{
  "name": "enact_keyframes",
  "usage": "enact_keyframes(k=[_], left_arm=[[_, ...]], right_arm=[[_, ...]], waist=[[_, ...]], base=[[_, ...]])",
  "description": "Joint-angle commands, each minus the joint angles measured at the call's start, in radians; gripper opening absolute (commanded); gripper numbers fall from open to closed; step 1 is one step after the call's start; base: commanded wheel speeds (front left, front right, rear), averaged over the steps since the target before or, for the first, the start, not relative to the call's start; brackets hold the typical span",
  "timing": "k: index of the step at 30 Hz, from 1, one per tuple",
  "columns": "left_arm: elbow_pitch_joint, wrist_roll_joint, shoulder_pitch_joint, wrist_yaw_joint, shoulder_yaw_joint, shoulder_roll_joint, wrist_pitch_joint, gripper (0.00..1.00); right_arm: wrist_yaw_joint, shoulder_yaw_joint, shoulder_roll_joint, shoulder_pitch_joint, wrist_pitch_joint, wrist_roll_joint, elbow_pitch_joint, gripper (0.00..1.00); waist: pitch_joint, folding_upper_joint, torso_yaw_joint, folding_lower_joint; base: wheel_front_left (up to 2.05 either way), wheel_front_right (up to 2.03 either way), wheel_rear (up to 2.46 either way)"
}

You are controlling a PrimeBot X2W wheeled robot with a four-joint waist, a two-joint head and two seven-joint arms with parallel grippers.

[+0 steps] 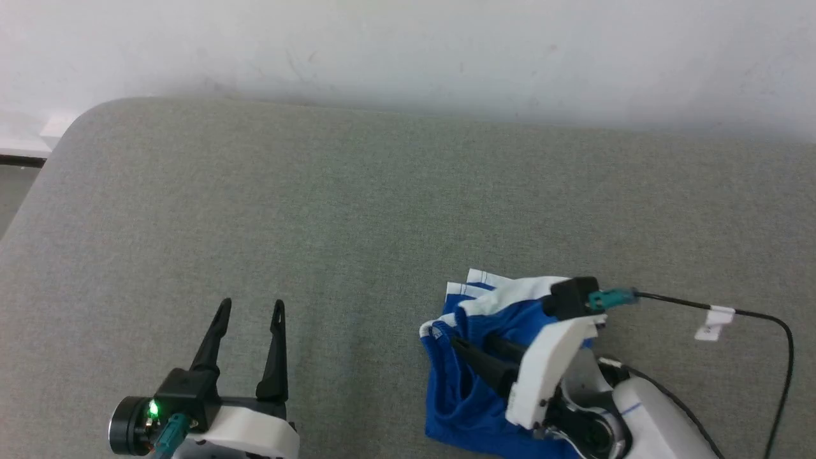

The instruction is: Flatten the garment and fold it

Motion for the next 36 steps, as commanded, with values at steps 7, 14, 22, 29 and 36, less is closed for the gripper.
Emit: enact_keyframes(k=[7,14,22,29,36], left_arm=[[0.009,-0.001,0.010,0.002,0.012,-0.001,-0.005,1.00],[0.013,-0.010,0.025,0.012,0.025,0.000,-0.005,1.00],[0.009,-0.018,0.038,0.018,0.038,0.004,-0.005,1.00],[0.015,-0.025,0.040,0.026,0.052,0.005,-0.005,1.00],[0.029,-0.025,0.017,0.017,0.052,-0.001,-0.005,1.00]], right_arm=[[-0.001,0.135,-0.109,-0.060,-0.248,-0.264,-0.118,1.00],[-0.001,-0.014,-0.137,0.042,-0.438,-0.472,-0.235,1.00],[-0.001,-0.318,-0.078,0.247,-0.514,-0.595,-0.425,1.00],[-0.001,-0.522,-0.023,0.342,-0.321,-0.533,-0.415,1.00],[-0.001,-0.588,-0.002,0.278,0.071,-0.231,-0.213,1.00]], waist=[[-0.023,0.0001,-0.033,-0.0001],[-0.047,0.0001,-0.078,-0.0001],[-0.054,0.0001,-0.113,-0.0001],[-0.046,0.0001,-0.135,-0.0001],[-0.029,0.0001,-0.112,-0.0001]], base=[[0.00,0.00,0.00],[0.00,0.00,0.00],[0.00,0.00,0.00],[0.00,0.00,0.00],[0.00,0.00,0.00]])
